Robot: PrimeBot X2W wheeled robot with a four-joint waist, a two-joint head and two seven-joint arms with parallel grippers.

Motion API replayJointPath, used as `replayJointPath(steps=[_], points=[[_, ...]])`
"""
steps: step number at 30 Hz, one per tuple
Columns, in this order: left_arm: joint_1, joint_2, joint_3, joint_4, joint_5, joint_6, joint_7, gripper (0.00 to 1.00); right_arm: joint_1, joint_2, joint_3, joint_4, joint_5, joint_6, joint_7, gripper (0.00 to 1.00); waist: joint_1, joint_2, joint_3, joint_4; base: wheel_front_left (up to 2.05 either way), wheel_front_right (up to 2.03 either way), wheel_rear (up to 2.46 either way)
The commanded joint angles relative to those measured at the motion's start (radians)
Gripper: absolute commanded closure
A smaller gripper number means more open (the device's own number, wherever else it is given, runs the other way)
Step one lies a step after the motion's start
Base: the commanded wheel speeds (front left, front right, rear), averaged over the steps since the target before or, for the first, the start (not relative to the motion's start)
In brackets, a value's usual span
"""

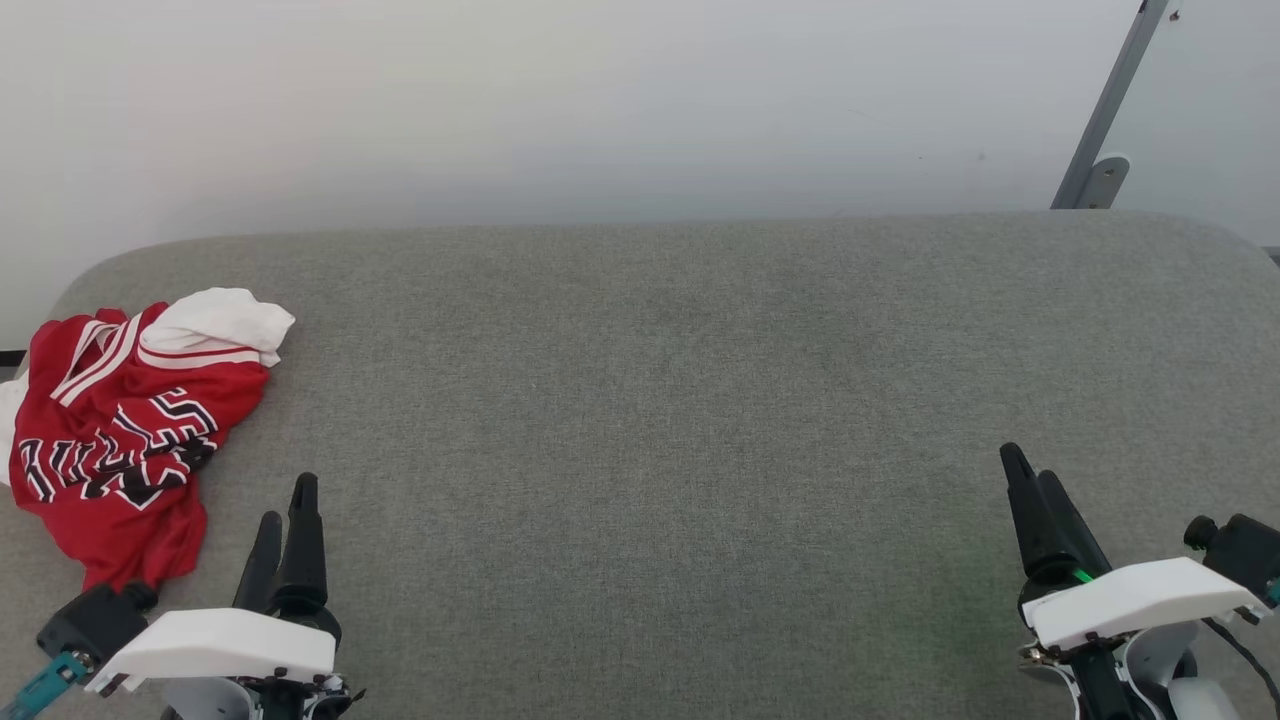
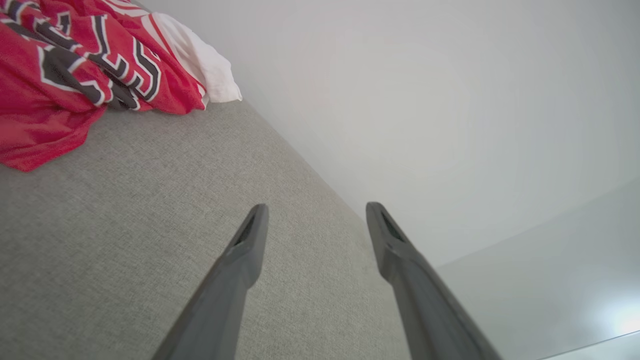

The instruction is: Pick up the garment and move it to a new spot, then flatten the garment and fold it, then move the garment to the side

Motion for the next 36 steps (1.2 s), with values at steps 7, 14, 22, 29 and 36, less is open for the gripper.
replayJointPath(steps=[7,14,22,29,36], points=[[0.001,0.011,-0.004,-0.027,0.113,-0.006,-0.032,0.00,-0.025,-0.012,0.008,-0.026,-0.091,0.000,-0.024,0.00,0.0000,0.0000,-0.001,-0.001,0.00,0.00,0.00],[0.005,0.013,-0.010,-0.036,0.196,-0.007,-0.052,0.00,-0.025,-0.018,0.013,-0.034,-0.160,0.000,-0.036,0.00,0.0000,0.0000,-0.002,-0.001,0.00,0.00,0.00],[0.010,0.015,-0.017,-0.047,0.268,-0.009,-0.072,0.00,-0.025,-0.022,0.019,-0.040,-0.227,0.000,-0.051,0.00,0.0000,0.0000,-0.004,-0.001,0.00,0.00,0.00],[0.019,0.017,-0.022,-0.059,0.337,-0.008,-0.091,0.00,-0.026,-0.025,0.024,-0.045,-0.291,0.000,-0.066,0.00,0.0000,0.0000,-0.005,-0.003,0.00,0.00,0.00],[0.027,0.018,-0.027,-0.070,0.395,-0.014,-0.108,0.00,-0.026,-0.029,0.028,-0.050,-0.351,0.000,-0.078,0.00,0.0000,0.0000,-0.006,-0.005,0.00,0.00,0.00]])
